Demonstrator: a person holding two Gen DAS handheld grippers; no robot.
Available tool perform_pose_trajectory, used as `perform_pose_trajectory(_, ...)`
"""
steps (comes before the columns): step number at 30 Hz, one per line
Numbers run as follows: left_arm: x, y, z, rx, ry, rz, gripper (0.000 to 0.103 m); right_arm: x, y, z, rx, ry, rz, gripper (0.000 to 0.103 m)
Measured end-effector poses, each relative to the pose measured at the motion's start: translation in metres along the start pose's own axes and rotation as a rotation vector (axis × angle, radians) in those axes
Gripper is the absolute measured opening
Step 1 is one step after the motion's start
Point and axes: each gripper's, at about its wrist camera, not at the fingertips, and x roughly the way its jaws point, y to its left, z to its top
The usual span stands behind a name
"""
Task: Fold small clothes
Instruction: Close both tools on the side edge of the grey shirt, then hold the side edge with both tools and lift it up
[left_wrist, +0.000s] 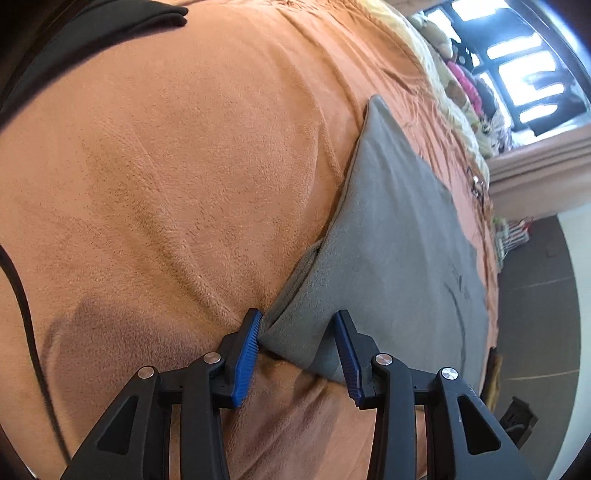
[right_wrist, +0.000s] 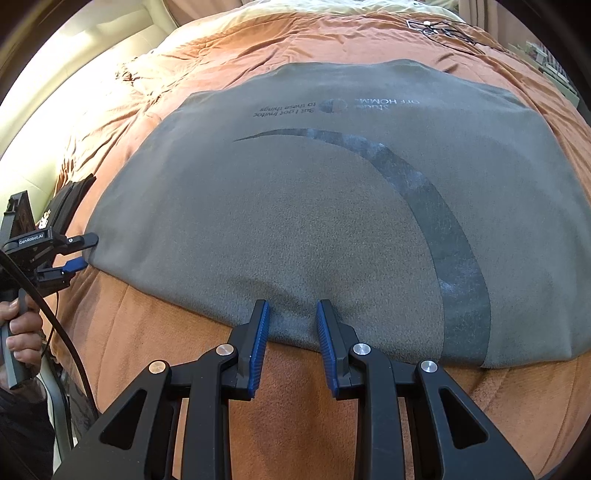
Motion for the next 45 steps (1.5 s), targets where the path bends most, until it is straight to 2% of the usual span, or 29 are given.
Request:
perform_pose_trajectory(8,-0.032,0.000,-0.007,-0.025,-0.087,-0.205,0.041,-0.007,-0.001,0.002,0.020,-0.009,0.028,0.024)
perform_pose_trajectory(10,-0.037,-0.003,-0.007,-0.011,-0.103,-0.229,0.040,-0.008,-0.001,0.002,0.025,-0.009,0.032,0.024)
perform_pose_trajectory(13,-0.033,-0.009,-0.006,0.012,-0.097,-0.217,0.031,-0.009,0.000,0.002,0.031,-0.011,0.044,0.024)
perform_pose_trajectory(16,-0.025,-0.013,-0.007,0.023,-0.091,-0.180,0.031,-0.011,0.001,0.003,0.035,-0.016,0.056,0.021)
perform_pose_trajectory(18,-0.020,-0.015,-0.005,0.032,-0.089,-0.152,0.022,-0.012,0.001,0.006,0.035,-0.019,0.063,0.020)
perform_pose_trajectory(23,-0.016,-0.010,-0.008,0.038,-0.101,-0.095,0.008,-0.009,0.008,0.014,0.020,-0.033,0.069,0.016)
perform_pose_trajectory(27,-0.023,-0.013,-0.005,0.046,-0.127,-0.093,0.006,0.008,0.004,0.008,0.037,0.013,0.076,0.009)
perform_pose_trajectory(32,-0.030,-0.014,-0.004,0.048,-0.139,-0.093,0.006,0.006,0.005,-0.004,0.026,0.038,0.108,0.009)
perform_pose_trajectory(34,-0.029,-0.014,-0.004,0.037,-0.136,-0.092,0.006,0.003,0.002,-0.003,0.033,0.047,0.112,0.006)
perform_pose_trajectory(40,-0.027,-0.011,-0.007,0.005,-0.130,-0.085,0.006,-0.004,0.002,0.020,0.030,0.016,0.083,0.004)
perform_pose_trajectory(45,-0.026,-0.009,-0.007,-0.003,-0.124,-0.076,0.006,0.016,0.001,0.039,0.027,0.037,0.046,0.004)
